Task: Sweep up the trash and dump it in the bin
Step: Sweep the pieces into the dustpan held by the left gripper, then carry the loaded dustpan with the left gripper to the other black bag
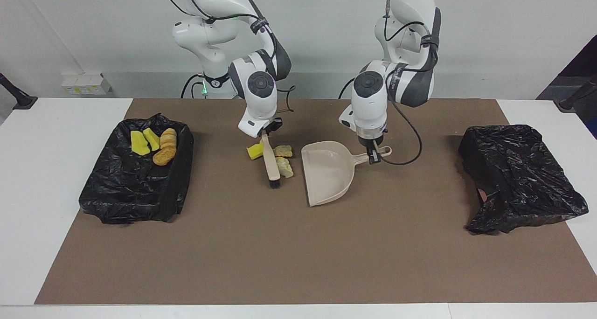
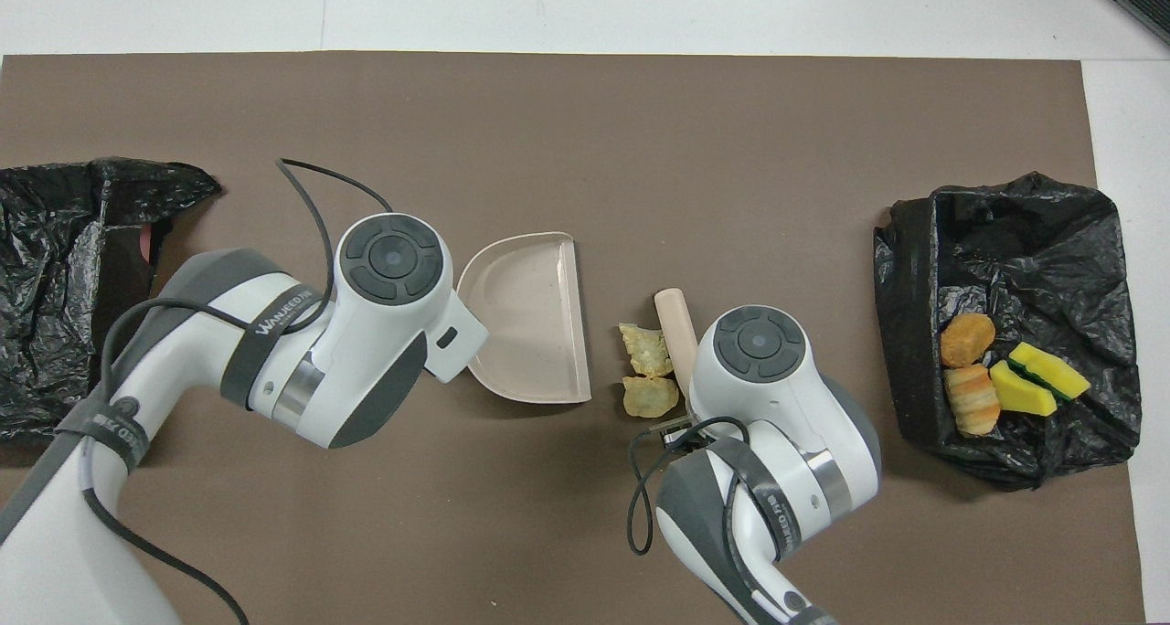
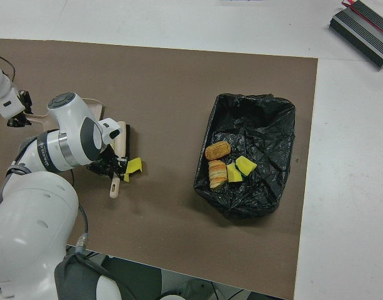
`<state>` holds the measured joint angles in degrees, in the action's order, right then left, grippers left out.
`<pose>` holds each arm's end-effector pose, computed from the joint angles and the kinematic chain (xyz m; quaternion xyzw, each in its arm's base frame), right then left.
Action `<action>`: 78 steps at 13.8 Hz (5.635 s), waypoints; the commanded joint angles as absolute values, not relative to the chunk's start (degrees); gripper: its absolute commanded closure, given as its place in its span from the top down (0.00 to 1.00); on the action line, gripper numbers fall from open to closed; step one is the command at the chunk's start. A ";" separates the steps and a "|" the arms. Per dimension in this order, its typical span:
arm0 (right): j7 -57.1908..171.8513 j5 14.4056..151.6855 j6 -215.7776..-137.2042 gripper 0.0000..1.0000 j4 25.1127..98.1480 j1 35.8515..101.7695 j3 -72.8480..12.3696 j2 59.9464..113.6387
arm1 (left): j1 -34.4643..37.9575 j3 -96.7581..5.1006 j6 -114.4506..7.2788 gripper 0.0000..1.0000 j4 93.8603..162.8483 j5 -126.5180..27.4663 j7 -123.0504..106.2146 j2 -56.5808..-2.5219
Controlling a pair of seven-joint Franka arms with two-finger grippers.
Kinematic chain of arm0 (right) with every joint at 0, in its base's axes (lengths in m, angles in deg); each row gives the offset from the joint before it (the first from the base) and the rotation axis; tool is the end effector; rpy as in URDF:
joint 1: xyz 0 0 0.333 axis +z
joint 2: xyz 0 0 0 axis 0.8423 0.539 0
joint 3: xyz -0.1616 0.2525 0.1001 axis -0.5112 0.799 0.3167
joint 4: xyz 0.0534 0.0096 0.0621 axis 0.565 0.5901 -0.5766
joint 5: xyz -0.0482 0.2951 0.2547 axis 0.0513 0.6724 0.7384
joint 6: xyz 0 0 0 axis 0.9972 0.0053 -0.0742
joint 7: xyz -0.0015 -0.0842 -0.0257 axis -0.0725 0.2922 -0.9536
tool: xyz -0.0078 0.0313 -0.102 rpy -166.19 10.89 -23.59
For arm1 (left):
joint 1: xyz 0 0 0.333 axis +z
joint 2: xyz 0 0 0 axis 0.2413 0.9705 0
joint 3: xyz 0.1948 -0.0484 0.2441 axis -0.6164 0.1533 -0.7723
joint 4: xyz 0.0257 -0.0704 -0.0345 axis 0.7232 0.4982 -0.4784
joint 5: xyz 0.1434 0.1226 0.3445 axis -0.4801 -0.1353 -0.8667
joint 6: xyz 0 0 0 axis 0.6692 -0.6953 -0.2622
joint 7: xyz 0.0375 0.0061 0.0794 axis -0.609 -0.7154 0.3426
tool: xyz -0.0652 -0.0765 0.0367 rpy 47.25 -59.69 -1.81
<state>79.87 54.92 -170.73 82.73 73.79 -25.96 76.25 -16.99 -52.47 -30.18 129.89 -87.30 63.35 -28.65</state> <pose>0.4484 0.2402 0.3340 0.9820 0.1057 -0.1533 0.0308 0.5264 -0.2588 0.3827 -0.7044 0.7001 0.0812 0.0846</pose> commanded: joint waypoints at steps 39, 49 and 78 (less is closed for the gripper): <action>86.95 71.62 -176.42 0.00 83.56 83.05 -25.13 75.24 | -19.80 -51.76 -44.49 0.00 143.52 -76.90 66.93 -34.08; 96.50 62.03 -152.93 0.00 81.70 81.81 -25.05 61.80 | -8.73 -52.02 -43.53 0.00 139.22 -64.91 83.21 -31.88; 101.80 62.40 -180.45 1.00 84.46 86.15 -25.57 73.04 | 36.73 -52.46 -30.16 0.00 111.81 -91.51 117.07 -28.02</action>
<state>103.41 64.07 -180.10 87.61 90.32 -25.80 72.30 36.51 -53.36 -29.62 116.48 -86.98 117.45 -30.86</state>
